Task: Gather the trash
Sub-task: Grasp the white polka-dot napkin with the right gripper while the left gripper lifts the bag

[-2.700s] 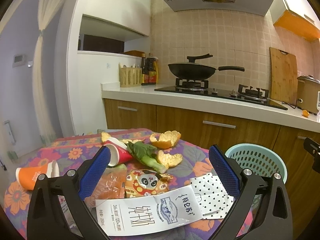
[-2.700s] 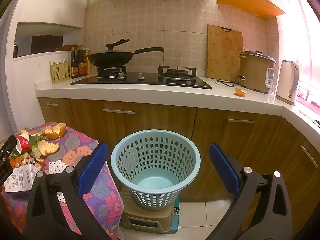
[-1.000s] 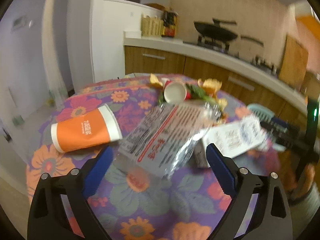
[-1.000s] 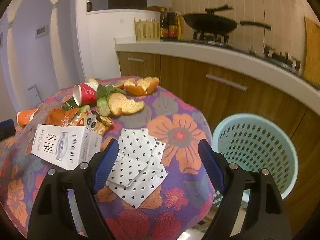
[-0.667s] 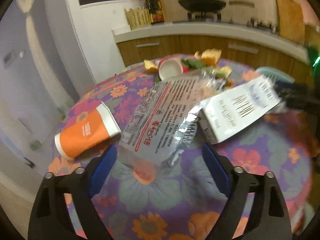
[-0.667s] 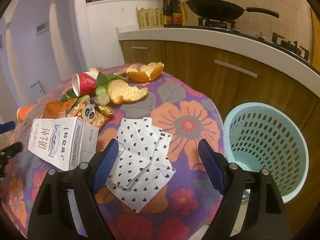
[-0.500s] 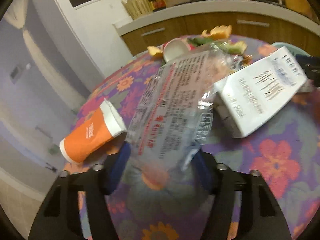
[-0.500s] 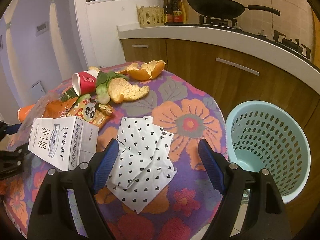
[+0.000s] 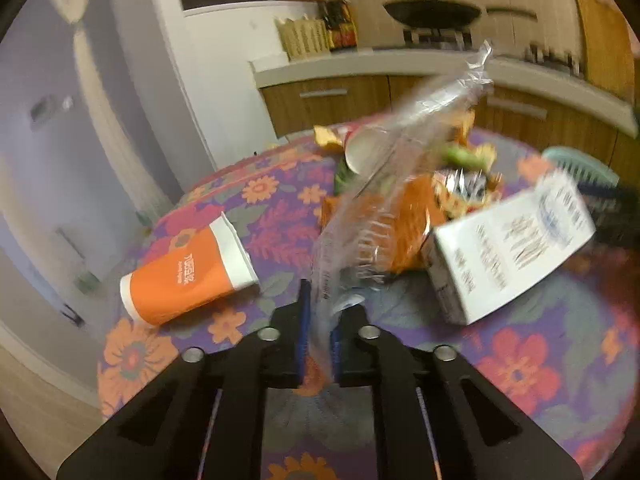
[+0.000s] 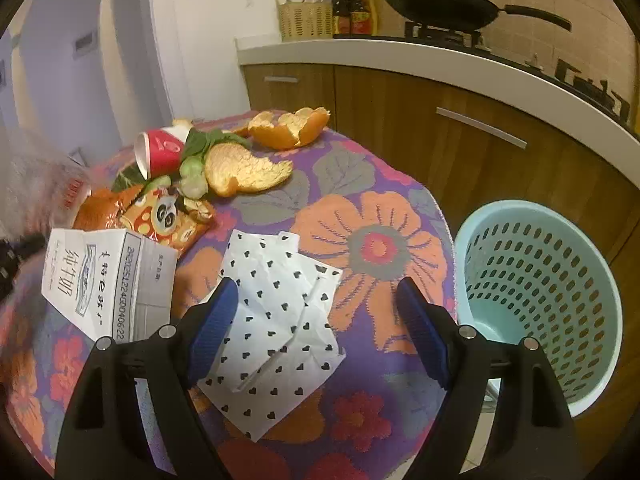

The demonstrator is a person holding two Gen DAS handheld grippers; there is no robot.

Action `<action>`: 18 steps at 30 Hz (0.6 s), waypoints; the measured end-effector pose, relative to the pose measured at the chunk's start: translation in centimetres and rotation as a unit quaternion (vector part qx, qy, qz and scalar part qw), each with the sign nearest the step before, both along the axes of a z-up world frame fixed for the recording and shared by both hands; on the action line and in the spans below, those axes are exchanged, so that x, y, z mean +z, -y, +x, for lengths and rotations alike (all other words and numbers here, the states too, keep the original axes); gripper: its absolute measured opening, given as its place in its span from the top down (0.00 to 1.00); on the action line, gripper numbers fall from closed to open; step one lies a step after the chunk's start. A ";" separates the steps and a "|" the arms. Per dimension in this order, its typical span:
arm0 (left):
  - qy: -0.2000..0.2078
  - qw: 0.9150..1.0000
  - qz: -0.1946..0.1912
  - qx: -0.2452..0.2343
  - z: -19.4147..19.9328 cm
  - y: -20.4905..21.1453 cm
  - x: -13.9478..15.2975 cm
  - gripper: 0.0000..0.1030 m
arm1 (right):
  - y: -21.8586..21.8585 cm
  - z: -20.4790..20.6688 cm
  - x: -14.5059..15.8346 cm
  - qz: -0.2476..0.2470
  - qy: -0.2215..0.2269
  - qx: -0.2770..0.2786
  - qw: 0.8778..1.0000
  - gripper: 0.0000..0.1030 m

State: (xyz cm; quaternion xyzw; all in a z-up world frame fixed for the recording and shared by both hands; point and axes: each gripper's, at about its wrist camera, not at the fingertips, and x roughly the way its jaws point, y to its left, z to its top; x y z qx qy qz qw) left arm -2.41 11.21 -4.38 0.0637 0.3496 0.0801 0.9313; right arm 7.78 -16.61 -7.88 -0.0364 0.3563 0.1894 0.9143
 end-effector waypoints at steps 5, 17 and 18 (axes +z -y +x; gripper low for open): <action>0.023 0.999 -0.041 -0.003 -0.8 -0.4 1.3 1.00 | -0.3 -0.8 0.2 0.006 -0.005 0.031 0.999 0.64; 0.032 0.998 -0.045 -0.012 -0.5 2.5 2.8 1.00 | 3.1 -2.6 1.9 0.083 -0.001 0.062 0.995 0.96; 0.036 0.998 -0.044 -0.011 -0.5 2.8 3.1 1.00 | 3.2 -2.8 2.2 0.082 0.005 0.061 0.995 0.96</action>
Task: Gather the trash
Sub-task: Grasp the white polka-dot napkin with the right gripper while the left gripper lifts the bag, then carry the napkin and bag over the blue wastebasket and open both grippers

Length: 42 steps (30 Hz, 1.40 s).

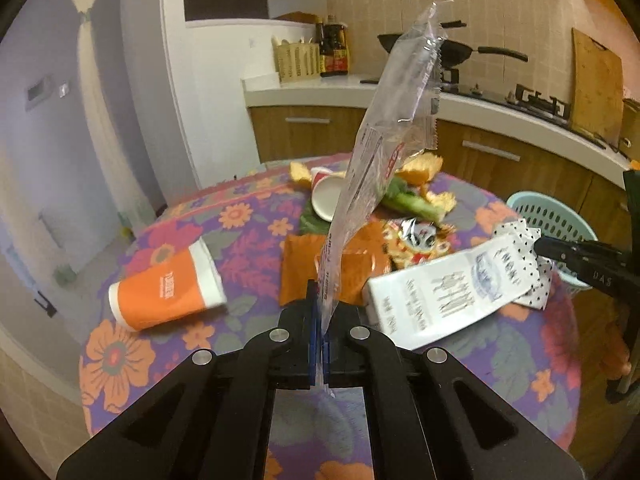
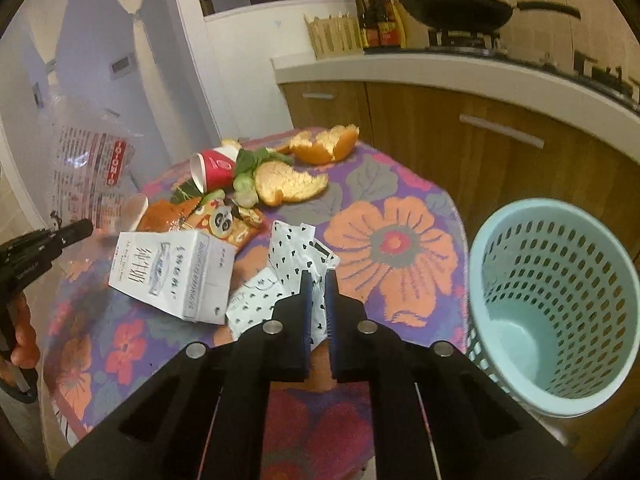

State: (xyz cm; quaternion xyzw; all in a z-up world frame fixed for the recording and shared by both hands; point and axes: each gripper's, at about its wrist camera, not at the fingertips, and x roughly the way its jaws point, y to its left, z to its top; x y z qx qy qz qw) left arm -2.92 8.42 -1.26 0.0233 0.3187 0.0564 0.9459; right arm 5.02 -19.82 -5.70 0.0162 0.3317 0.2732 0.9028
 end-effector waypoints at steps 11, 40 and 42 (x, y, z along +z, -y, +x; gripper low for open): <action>0.021 1.000 0.007 -0.010 0.3 2.2 2.3 1.00 | 0.5 -1.8 3.8 -0.029 0.084 -0.012 0.996 0.98; 0.022 1.000 -0.005 -0.015 -0.2 2.1 1.3 1.00 | -3.1 -3.7 0.8 -0.063 0.037 0.091 0.993 0.27; 0.020 1.000 -0.006 -0.014 -0.2 2.1 1.1 1.00 | -3.9 -3.3 0.6 -0.079 0.037 0.083 0.993 0.27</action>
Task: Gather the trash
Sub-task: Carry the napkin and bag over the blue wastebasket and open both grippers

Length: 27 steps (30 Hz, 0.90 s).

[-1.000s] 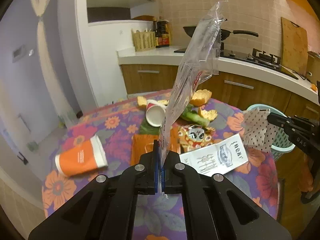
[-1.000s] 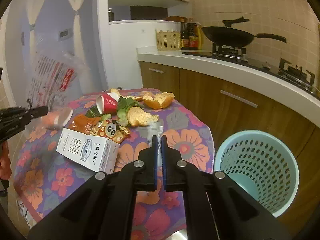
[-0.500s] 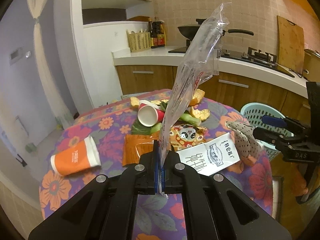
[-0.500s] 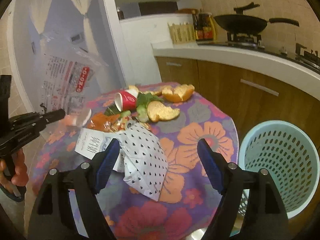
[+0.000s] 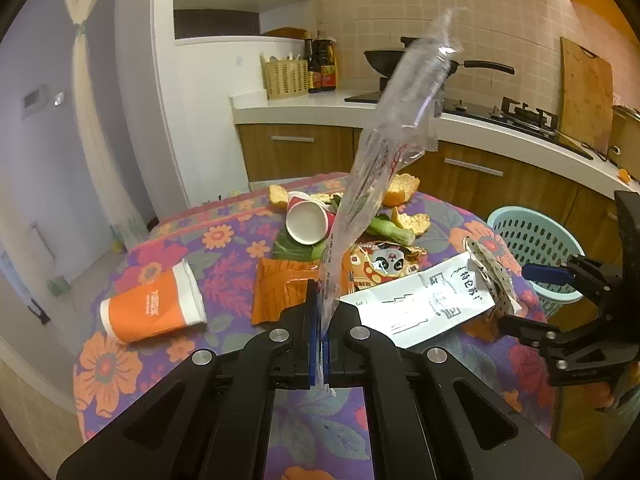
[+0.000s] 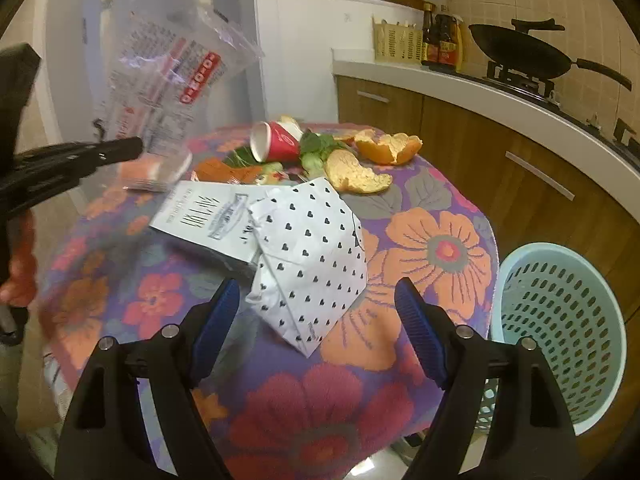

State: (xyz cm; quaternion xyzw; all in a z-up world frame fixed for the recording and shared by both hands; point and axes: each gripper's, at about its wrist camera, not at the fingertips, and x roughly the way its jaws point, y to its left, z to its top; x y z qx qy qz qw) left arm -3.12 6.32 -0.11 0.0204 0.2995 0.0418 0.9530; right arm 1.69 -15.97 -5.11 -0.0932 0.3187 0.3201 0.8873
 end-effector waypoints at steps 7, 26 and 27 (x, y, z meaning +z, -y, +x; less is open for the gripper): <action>-0.003 1.000 -0.003 -0.003 0.0 -0.2 -0.1 1.00 | -0.9 0.7 -0.6 -0.033 0.006 -0.025 0.999 0.76; -0.007 0.992 -0.020 -0.121 4.7 10.1 1.4 1.00 | 12.1 1.6 2.1 0.071 0.041 -0.175 0.981 0.96; -0.007 0.992 -0.020 -0.128 5.2 10.7 1.5 1.00 | 13.0 1.7 2.0 0.073 0.039 -0.185 0.979 0.96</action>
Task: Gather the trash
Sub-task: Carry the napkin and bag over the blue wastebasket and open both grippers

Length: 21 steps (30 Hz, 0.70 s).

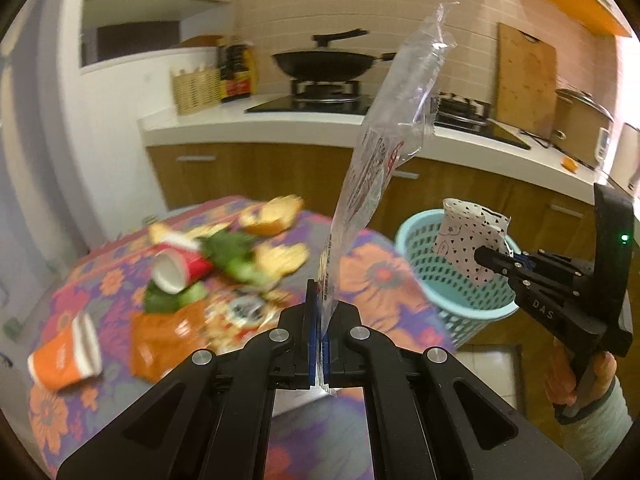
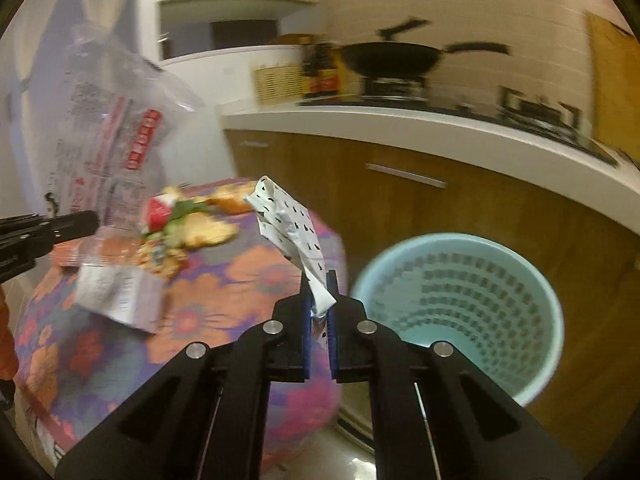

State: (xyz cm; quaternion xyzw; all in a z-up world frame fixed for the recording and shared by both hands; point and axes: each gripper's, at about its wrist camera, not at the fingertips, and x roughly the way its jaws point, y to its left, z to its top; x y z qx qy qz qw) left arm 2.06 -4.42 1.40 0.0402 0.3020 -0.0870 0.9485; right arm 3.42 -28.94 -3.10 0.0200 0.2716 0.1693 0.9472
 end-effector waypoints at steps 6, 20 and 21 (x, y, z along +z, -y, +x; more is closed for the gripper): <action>-0.017 0.999 0.004 -0.045 3.3 5.1 -0.4 1.00 | 6.6 1.8 -1.9 0.028 -0.034 -0.076 0.996 0.96; -0.127 0.985 0.028 -0.115 11.5 15.4 -6.3 0.99 | 12.1 5.5 -6.7 0.040 -0.124 -0.160 0.978 0.95; -0.132 0.984 0.028 -0.115 11.6 15.7 -6.6 0.98 | 12.2 5.7 -6.9 0.039 -0.128 -0.160 0.978 0.95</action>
